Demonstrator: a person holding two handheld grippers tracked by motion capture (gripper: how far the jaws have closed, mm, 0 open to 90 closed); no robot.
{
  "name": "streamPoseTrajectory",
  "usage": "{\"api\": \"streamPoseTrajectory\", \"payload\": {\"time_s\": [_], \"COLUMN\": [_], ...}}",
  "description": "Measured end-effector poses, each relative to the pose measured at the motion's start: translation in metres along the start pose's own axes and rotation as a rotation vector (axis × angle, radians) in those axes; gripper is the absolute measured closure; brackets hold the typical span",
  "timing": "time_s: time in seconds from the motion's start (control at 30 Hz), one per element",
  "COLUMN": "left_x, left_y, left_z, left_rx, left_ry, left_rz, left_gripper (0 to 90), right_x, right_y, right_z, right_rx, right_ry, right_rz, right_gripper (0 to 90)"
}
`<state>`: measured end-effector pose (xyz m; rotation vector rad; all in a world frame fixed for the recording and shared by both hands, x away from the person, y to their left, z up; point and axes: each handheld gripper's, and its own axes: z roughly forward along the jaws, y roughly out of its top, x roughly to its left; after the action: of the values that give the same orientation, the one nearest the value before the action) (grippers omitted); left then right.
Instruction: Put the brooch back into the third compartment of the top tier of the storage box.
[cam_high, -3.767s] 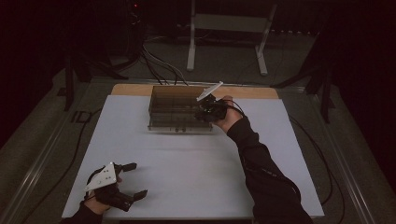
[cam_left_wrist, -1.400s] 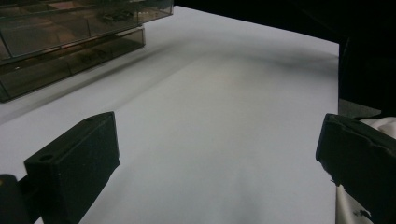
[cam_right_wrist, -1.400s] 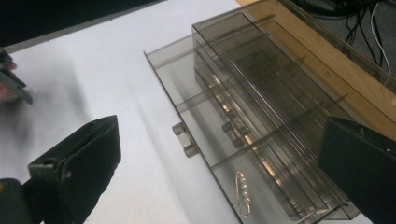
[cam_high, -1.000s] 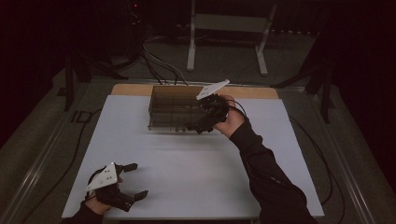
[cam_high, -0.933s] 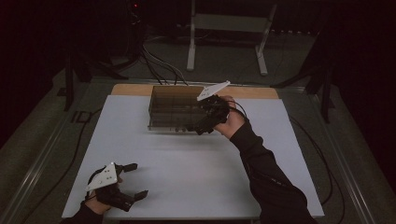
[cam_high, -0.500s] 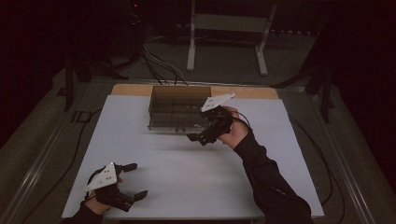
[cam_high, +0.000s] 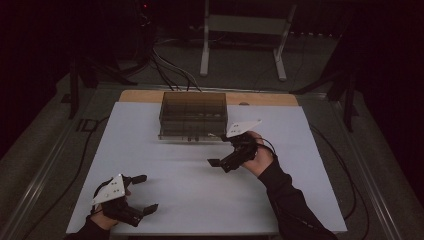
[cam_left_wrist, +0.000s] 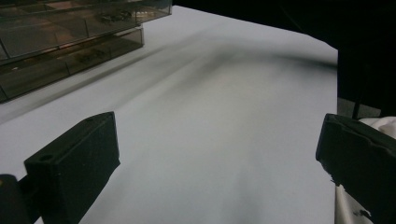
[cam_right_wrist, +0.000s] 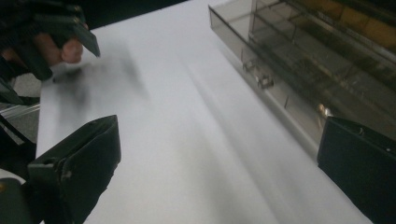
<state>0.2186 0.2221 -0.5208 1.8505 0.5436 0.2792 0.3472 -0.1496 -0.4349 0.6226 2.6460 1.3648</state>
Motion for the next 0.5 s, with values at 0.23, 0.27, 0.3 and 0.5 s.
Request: {"api": "streamPoseTrajectory", "payload": {"time_s": [0.23,0.27,0.3,0.5], "left_x": [0.0,0.0,0.0,0.0], "left_y": [0.0,0.0,0.0,0.0], "left_z": [0.0,0.0,0.0,0.0], "left_rx": [-0.001,-0.002,-0.002,-0.002], "left_ry": [0.002,0.001,0.001,0.001], "left_rz": [-0.002,-0.004,-0.004,-0.002], "left_gripper": [0.5,0.5,0.5,0.5], "right_x": [0.002,0.002,0.002,0.005], "right_y": [-0.029,-0.033,-0.037,-0.057], "right_z": [0.0,0.0,0.0,0.0], "right_rx": [-0.031,-0.03,-0.024,-0.009], "right_ry": [-0.013,-0.01,-0.011,-0.009], "right_rz": [0.004,0.005,0.004,-0.01], "right_gripper": [0.0,0.0,0.0,0.0]}}
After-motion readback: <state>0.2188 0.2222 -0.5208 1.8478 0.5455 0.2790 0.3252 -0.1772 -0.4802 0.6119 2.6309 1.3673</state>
